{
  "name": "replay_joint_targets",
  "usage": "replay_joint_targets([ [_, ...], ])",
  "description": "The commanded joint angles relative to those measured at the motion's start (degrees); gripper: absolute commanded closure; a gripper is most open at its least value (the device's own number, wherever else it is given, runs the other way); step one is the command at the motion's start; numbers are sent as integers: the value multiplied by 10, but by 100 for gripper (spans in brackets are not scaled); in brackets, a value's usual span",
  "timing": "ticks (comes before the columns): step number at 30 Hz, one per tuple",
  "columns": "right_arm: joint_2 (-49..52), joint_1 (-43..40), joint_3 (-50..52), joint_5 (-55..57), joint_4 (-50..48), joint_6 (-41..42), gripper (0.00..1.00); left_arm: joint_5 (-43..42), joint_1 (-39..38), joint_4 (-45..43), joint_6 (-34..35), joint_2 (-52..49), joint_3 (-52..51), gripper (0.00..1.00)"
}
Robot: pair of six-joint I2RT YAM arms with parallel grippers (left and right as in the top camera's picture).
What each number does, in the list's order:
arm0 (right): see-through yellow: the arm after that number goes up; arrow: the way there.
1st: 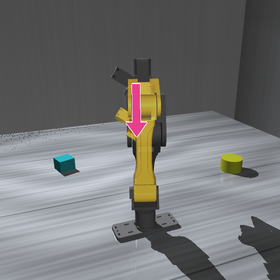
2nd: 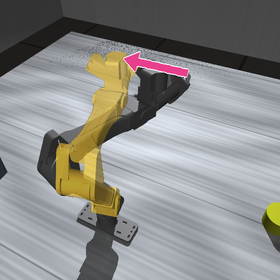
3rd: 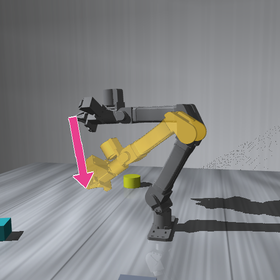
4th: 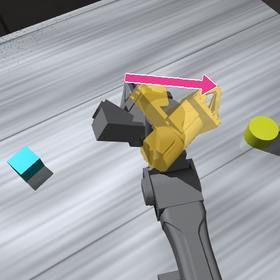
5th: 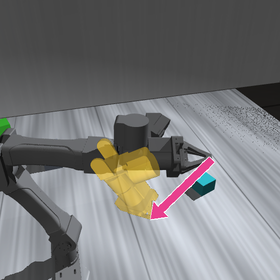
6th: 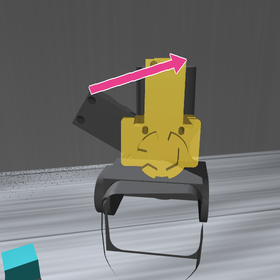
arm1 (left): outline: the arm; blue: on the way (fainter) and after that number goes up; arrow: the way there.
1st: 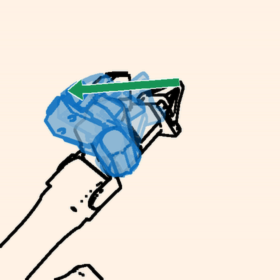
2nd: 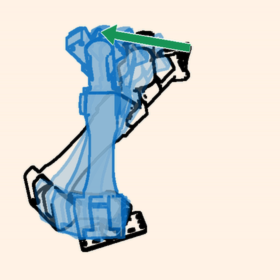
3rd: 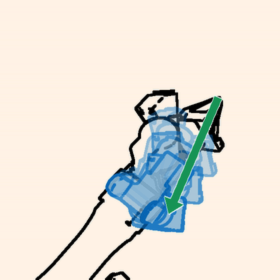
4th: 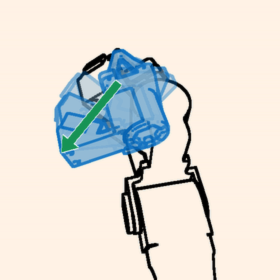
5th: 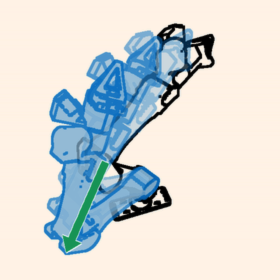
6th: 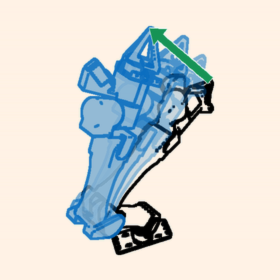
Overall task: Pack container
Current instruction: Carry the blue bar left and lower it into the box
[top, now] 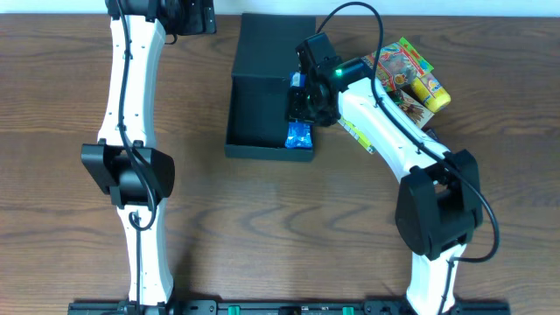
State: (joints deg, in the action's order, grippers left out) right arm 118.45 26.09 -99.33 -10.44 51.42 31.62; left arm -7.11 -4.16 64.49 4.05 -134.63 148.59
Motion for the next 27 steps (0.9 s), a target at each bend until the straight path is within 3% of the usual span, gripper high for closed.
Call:
replay_joint_targets([
  [1,-7,5,-11,6,0,5,33,0,4,3,-2,-2,4,5],
  [5,-8,2,-15,6,-2,5,25,0,4,4,-2,-2,4,5],
  [12,-12,1,-43,6,1,-14,28,0,4,9,-2,-2,4,4],
  [13,-14,2,-48,7,3,-23,32,0,4,9,-2,-2,4,5],
  [14,-15,2,-51,8,5,-33,44,0,4,10,-2,-2,4,5],
  [16,-17,2,-54,8,5,-47,78,0,4,10,-2,-2,4,5],
  [17,-17,2,-55,8,5,-50,92,0,4,10,-2,-2,4,5],
  [18,-17,2,-55,8,7,-55,98,0,4,10,-2,-2,4,5],
  [27,6,20,-49,6,35,-116,99,1,4,10,-2,-2,4,5],
])
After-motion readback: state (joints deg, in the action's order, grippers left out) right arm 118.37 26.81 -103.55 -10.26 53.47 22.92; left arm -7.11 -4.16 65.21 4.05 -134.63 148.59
